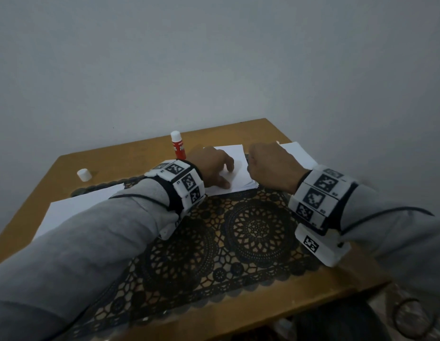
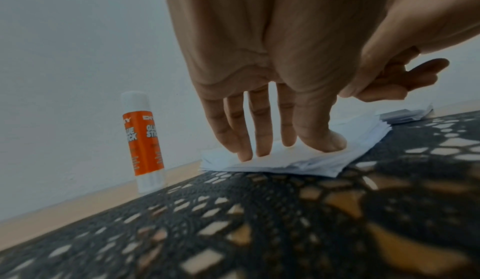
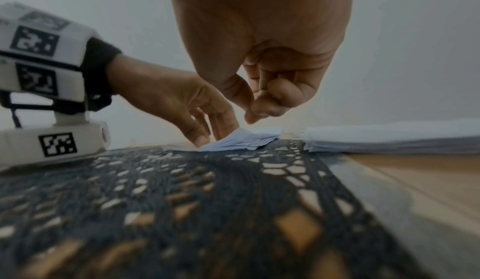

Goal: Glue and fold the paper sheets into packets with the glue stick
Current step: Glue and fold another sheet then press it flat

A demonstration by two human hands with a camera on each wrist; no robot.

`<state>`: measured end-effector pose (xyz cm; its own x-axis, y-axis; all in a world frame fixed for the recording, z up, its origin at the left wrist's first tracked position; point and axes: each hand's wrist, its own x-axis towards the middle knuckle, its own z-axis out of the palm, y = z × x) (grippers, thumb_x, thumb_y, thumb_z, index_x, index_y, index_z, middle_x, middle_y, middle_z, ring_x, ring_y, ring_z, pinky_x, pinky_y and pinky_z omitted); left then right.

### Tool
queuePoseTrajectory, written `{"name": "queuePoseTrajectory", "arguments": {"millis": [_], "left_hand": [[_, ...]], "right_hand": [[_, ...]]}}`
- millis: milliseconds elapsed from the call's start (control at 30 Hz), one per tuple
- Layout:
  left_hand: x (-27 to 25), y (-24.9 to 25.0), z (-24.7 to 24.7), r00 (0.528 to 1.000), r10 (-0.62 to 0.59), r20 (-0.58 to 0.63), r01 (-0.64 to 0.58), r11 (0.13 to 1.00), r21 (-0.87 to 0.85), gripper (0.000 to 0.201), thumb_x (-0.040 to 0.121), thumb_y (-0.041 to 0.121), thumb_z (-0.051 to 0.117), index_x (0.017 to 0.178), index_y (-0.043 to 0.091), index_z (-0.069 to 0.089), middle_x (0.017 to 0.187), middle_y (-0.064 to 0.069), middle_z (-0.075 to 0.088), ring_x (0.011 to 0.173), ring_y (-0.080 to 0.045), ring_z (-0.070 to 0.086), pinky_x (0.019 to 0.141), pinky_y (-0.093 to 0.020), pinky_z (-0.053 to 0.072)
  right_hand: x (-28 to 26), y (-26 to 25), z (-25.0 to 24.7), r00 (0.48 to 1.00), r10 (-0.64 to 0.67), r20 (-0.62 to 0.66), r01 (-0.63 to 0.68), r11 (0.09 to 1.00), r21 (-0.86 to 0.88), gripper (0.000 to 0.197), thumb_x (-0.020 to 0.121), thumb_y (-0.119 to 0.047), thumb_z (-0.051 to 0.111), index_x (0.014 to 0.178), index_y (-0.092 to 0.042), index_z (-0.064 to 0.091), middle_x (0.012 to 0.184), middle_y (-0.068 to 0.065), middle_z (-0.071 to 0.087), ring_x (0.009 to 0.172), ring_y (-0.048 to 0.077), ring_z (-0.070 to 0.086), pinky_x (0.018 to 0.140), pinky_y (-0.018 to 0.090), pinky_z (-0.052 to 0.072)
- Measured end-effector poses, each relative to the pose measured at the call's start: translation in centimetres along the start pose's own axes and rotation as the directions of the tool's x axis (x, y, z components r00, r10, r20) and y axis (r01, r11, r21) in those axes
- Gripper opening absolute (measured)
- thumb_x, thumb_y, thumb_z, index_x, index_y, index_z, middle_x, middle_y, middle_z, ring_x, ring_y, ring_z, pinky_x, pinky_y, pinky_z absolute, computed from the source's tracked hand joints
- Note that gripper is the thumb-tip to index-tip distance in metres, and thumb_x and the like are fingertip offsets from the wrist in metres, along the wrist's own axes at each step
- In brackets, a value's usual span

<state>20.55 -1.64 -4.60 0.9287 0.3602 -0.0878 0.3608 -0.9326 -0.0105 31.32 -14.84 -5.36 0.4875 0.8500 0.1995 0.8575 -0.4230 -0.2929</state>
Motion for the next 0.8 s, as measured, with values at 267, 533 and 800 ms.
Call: {"name": "queuePoseTrajectory", "arguments": {"millis": [267, 533, 800], "left_hand": [[-1.0, 0.1, 0.4, 0.999, 0.026, 0.020, -0.028, 0.995, 0.096, 0.054, 0.081, 0.060, 0.059, 0.126, 0.031, 0.060, 0.124, 0.005, 0.059, 0.116, -0.018, 0.050, 0.107, -0.042, 0.028], [-1.4, 0.7, 0.0, 0.999, 0.036, -0.009, -0.035, 0.995, 0.096, 0.034, 0.087, 0.051, 0.056, 0.116, 0.035, 0.060, 0.115, 0.007, 0.065, 0.107, -0.017, 0.057, 0.104, -0.040, 0.036], [-1.9, 2.3, -0.5, 1.000, 0.003, -0.028, -0.001, 0.998, 0.058, 0.018, 0.096, 0.021, 0.046, 0.105, 0.016, 0.061, 0.102, -0.005, 0.065, 0.094, -0.023, 0.059, 0.091, -0.035, 0.046]], "right_hand": [[-0.2, -0.7, 0.3, 0.999, -0.040, 0.006, 0.040, 0.999, -0.018, 0.012, 0.089, -0.012, 0.049, 0.077, -0.012, 0.047, 0.071, 0.000, 0.049, 0.070, 0.022, 0.052, 0.057, 0.029, 0.034], [-0.2, -0.6, 0.2, 0.999, -0.025, 0.031, 0.025, 1.000, 0.001, 0.006, 0.089, -0.011, 0.048, 0.083, -0.010, 0.050, 0.073, 0.000, 0.049, 0.074, 0.022, 0.053, 0.062, 0.031, 0.036], [-0.1, -0.6, 0.2, 0.999, -0.019, 0.039, 0.020, 1.000, -0.018, 0.006, 0.089, -0.011, 0.050, 0.084, -0.009, 0.052, 0.077, 0.002, 0.052, 0.076, 0.023, 0.055, 0.064, 0.031, 0.039]]}}
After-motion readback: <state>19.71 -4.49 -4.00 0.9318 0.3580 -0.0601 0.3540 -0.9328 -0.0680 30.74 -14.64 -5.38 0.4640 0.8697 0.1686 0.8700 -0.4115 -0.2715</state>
